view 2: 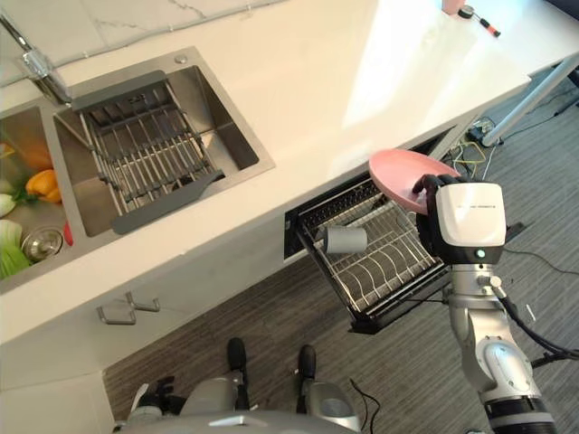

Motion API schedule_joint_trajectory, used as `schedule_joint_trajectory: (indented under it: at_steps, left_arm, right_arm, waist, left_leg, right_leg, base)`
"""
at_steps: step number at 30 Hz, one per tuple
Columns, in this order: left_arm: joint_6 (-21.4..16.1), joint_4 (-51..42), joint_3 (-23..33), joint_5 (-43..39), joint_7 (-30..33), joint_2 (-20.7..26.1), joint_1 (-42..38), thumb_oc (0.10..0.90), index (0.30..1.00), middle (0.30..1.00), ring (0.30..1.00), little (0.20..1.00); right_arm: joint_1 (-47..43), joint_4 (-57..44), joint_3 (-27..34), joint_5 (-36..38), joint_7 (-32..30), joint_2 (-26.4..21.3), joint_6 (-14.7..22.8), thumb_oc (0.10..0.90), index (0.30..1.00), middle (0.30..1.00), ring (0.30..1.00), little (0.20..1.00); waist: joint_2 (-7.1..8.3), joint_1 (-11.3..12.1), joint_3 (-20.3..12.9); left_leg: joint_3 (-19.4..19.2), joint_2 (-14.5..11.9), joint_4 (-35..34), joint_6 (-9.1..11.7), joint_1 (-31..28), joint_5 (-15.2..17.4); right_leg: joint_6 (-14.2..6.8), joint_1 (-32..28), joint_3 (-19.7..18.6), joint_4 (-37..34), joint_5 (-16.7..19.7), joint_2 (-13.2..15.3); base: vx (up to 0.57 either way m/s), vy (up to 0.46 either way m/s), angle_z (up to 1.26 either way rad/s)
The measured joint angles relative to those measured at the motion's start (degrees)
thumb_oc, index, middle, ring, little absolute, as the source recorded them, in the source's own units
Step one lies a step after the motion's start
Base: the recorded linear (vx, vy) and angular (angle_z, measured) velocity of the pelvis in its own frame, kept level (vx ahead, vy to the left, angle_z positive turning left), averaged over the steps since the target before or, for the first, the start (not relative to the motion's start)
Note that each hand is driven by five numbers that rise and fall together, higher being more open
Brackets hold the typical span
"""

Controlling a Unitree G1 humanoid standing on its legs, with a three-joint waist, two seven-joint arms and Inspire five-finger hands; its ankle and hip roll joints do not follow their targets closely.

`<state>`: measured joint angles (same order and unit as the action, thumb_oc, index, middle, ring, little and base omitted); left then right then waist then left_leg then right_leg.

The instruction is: Place the dishes in the dishwasher.

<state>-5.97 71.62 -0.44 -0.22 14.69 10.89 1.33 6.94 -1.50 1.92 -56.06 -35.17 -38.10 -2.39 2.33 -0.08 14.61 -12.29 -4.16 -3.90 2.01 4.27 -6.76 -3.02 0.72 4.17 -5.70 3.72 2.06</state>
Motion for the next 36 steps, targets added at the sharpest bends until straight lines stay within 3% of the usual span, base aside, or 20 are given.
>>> schedule_joint_trajectory:
  at_steps: [4, 8, 13, 30, 31, 32, 36]
  left_arm:
    - [-0.26, -0.59, -1.59, -0.59, -0.09, -0.46, -1.43, 0.8, 0.9, 0.9, 0.9, 0.9]
    - [-0.45, -0.7, -1.62, -1.7, -0.16, -2.02, -2.9, 0.8, 0.9, 0.9, 0.9, 0.9]
    - [-1.03, -0.59, -2.08, -2.11, -0.26, -2.34, -3.92, 0.8, 0.9, 0.9, 0.9, 0.9]
    - [-1.09, -0.43, -2.64, -2.53, -2.55, -1.76, -4.87, 0.8, 0.9, 0.9, 0.9, 0.9]
    - [-1.06, -0.44, -2.64, -2.53, -2.63, -1.78, -4.88, 0.8, 0.9, 0.9, 0.9, 0.9]
    - [-1.03, -0.44, -2.65, -2.53, -2.7, -1.78, -4.88, 0.8, 0.9, 0.9, 0.9, 0.9]
    - [-0.97, -0.43, -2.64, -2.53, -2.81, -1.8, -4.88, 0.8, 0.9, 0.9, 0.9, 0.9]
  right_arm:
    - [-0.67, 2.52, -0.59, 3.82, 0.0, -0.02, 0.56, 0.4, 0.3, 0.3, 0.3, 0.3]
    - [-4.3, 8.05, -4.04, 8.08, 0.89, -0.42, 2.13, 0.4, 0.3, 0.3, 0.3, 0.3]
    - [-8.1, 16.49, -6.67, 10.7, 2.78, -0.41, 2.18, 0.4, 0.3, 0.3, 0.3, 0.3]
    - [-15.56, 28.62, -9.5, 15.52, 7.99, -2.05, 0.2, 0.408, 0.312, 0.312, 0.312, 0.312]
    - [-15.64, 28.65, -9.5, 15.51, 7.99, -2.27, -0.12, 0.472, 0.408, 0.408, 0.408, 0.408]
    - [-15.66, 28.65, -9.5, 15.48, 8.0, -2.43, -0.41, 0.8, 0.9, 0.9, 0.9, 0.9]
    - [-15.76, 28.64, -9.49, 15.68, 8.39, -2.5, -1.06, 0.8, 0.9, 0.9, 0.9, 0.9]
  waist:
    - [-2.26, -0.25, 1.99]
    - [-5.62, -0.03, 5.73]
    - [-6.3, 0.6, 9.16]
    - [-6.63, 1.58, 9.21]
    - [-6.73, 1.55, 9.26]
    - [-6.85, 1.52, 9.32]
    - [-7.33, 1.41, 9.25]
  left_leg:
    - [1.24, -0.42, 0.18, 0.06, 3.62, -1.38]
    - [1.88, -0.59, -0.07, 0.48, 6.23, -2.08]
    - [2.06, -0.54, -0.52, -0.04, 6.97, -3.21]
    - [3.57, -0.32, -0.92, 0.11, 5.66, -3.35]
    - [3.62, -0.33, -0.94, 0.11, 5.68, -3.35]
    - [3.64, -0.34, -0.95, 0.11, 5.66, -3.35]
    - [3.7, -0.37, -0.95, 0.07, 5.67, -3.39]
  right_leg:
    - [0.34, 3.08, 0.57, 0.0, 0.89, -0.54]
    - [0.68, 6.08, 0.56, 0.65, 1.65, -0.78]
    - [1.11, 6.93, 0.57, 0.6, 2.2, -0.81]
    - [1.48, 5.12, 1.66, 0.29, 1.84, -0.56]
    - [1.48, 5.15, 1.67, 0.31, 1.85, -0.57]
    - [1.48, 5.14, 1.67, 0.33, 1.86, -0.59]
    - [1.49, 5.13, 1.68, 0.36, 1.87, -0.64]
  base:
    - [-0.09, -0.043, 0.12]
    - [-0.08, -0.046, 0.01]
    - [-0.01, -0.013, -0.01]
    - [0.0, -0.014, 0.03]
    - [0.0, 0.0, 0.0]
    - [0.0, 0.0, 0.0]
    - [0.0, 0.0, 0.0]
